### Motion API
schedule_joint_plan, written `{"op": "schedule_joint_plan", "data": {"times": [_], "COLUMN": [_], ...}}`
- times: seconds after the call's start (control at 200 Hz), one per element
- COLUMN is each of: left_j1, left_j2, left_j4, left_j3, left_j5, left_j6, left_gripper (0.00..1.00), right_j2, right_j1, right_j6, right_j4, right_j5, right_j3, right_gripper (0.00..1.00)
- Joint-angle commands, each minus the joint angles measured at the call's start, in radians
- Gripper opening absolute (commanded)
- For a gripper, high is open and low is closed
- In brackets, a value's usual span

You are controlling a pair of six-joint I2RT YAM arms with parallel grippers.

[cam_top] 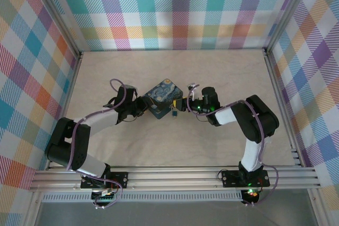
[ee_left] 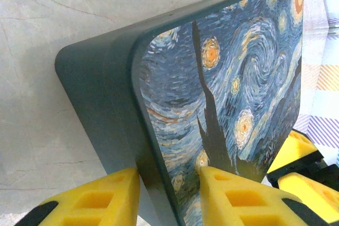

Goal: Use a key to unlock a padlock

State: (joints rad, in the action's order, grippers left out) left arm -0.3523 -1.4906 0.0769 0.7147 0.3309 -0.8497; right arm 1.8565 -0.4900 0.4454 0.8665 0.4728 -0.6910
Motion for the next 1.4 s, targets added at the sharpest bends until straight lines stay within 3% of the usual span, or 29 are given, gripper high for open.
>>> {"op": "schedule_joint_plan", "data": {"times": [0.0, 0.155, 0.46, 0.83, 1.395], "left_j1": [-0.014, -0.016, -0.016, -0.016, -0.016], "left_j2": [-0.008, -0.007, -0.004, 0.007, 0.001], "left_j4": [-0.133, -0.133, -0.131, -0.162, -0.163], "left_j3": [-0.037, -0.034, -0.031, -0.015, -0.011], "left_j5": [-0.023, -0.026, -0.026, -0.038, -0.037], "left_j6": [-0.005, -0.003, -0.002, 0.016, 0.014], "left_gripper": [0.33, 0.33, 0.33, 0.34, 0.34], "right_j2": [-0.006, -0.027, 0.019, 0.052, 0.135], "right_j1": [0.004, 0.004, -0.008, -0.015, -0.05], "right_j6": [0.009, 0.006, 0.045, 0.027, 0.065], "right_j4": [0.049, 0.053, 0.078, 0.001, 0.044], "right_j5": [0.036, 0.046, 0.132, 0.168, 0.193], "right_j3": [0.006, 0.063, 0.046, -0.021, -0.064], "right_gripper": [0.59, 0.6, 0.71, 0.73, 0.74]}}
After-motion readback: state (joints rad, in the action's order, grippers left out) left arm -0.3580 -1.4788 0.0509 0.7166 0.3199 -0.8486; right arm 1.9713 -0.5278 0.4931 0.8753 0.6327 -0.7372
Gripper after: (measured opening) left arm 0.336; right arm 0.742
